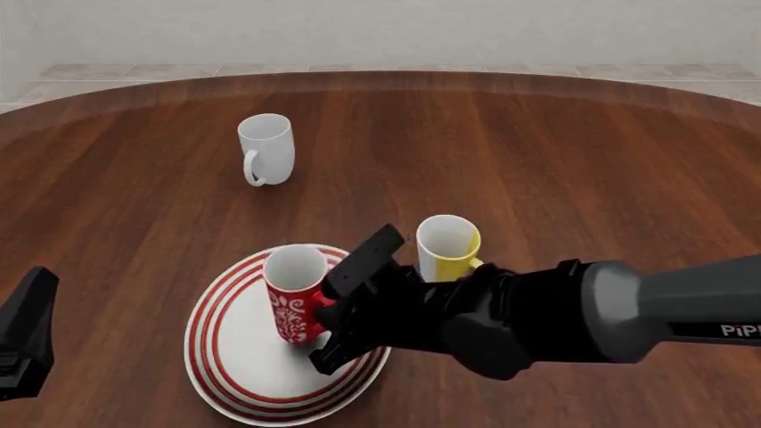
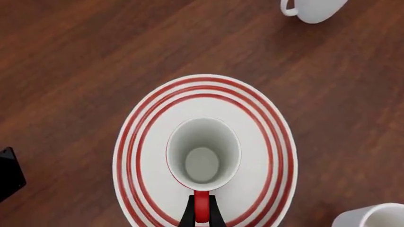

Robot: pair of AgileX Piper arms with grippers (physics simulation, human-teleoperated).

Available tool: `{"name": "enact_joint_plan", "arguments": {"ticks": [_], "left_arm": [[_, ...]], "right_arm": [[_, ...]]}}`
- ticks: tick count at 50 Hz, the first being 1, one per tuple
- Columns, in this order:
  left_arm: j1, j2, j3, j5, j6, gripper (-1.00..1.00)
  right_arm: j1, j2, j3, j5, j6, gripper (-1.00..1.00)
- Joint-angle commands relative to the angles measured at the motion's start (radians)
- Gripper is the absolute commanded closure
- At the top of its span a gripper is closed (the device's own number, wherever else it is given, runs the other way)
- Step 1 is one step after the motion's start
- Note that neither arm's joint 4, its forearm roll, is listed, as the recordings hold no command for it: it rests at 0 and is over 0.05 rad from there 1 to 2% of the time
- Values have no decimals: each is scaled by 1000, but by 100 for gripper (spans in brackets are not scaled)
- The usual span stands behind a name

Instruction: Pick up the red mug and put it on the plate

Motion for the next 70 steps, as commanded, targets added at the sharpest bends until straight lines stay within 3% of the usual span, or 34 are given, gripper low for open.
{"name": "enact_joint_plan", "arguments": {"ticks": [1,70], "left_arm": [[-1,0,-3,2,1,-100],[-5,0,-3,-7,-4,-100]], "right_arm": [[7,16,-8,-1,-1,100],[7,48,-14,-5,9,100]]}}
